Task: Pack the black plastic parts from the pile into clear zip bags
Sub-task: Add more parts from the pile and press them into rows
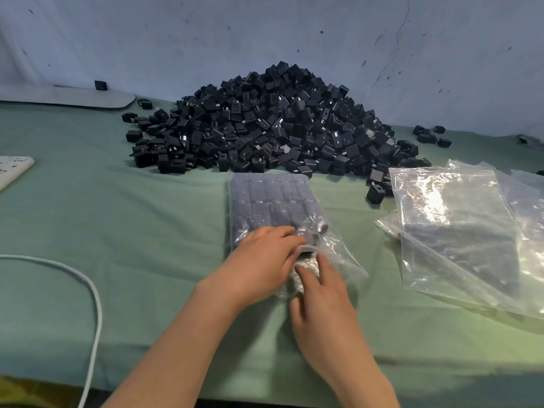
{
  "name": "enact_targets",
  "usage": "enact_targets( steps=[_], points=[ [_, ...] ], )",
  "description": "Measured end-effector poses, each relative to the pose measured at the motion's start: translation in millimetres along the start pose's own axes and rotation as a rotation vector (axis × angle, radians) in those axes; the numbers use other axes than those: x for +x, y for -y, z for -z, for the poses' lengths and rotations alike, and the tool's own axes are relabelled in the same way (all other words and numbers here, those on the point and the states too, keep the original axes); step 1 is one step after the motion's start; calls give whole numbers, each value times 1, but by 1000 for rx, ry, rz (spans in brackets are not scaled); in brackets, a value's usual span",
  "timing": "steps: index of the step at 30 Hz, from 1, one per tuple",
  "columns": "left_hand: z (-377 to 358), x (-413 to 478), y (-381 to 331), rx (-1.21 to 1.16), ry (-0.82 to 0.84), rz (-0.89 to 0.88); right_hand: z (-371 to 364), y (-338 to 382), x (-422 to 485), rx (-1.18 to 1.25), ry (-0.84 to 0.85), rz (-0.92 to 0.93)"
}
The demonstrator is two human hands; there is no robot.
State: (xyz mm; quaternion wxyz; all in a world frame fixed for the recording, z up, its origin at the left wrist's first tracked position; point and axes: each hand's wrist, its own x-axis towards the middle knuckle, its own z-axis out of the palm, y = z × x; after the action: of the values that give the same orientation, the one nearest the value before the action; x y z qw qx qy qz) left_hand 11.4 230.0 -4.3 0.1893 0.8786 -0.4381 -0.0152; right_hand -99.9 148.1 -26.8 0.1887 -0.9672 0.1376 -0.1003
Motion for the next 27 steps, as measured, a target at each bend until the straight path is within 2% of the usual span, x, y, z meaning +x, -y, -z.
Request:
enact_targets(
  steps=[3,6,9,10,13,17,22,25,27],
  points=[
    [1,-3,-2,-18,-72,-26,-10,3,7,-68,10,-42],
    [3,-5,-3,-15,-74,-49,-18,4,13,-62,-23,-73],
    [5,-8,-5,1,-44,-57,-16,1,27,-21,-227,-57],
    [6,-8,-6,1,-39,-61,-13,1,35,-52,-248,-30],
    [11,-12,-10,11,-26,-65,-11,-7,56,-132,-49,-2],
    [15,-13,-13,-40,-18,-38,-16,-16,71,-157,-105,-76],
    [11,-8,-14,-82,20,104,-19,-18,66,235,-222,-133],
    [6,-9,-12,-9,112,111,-25,-17,60,273,-315,-104],
    [5,-8,-10,1,131,116,-25,-13,58,395,-332,-146]
  ],
)
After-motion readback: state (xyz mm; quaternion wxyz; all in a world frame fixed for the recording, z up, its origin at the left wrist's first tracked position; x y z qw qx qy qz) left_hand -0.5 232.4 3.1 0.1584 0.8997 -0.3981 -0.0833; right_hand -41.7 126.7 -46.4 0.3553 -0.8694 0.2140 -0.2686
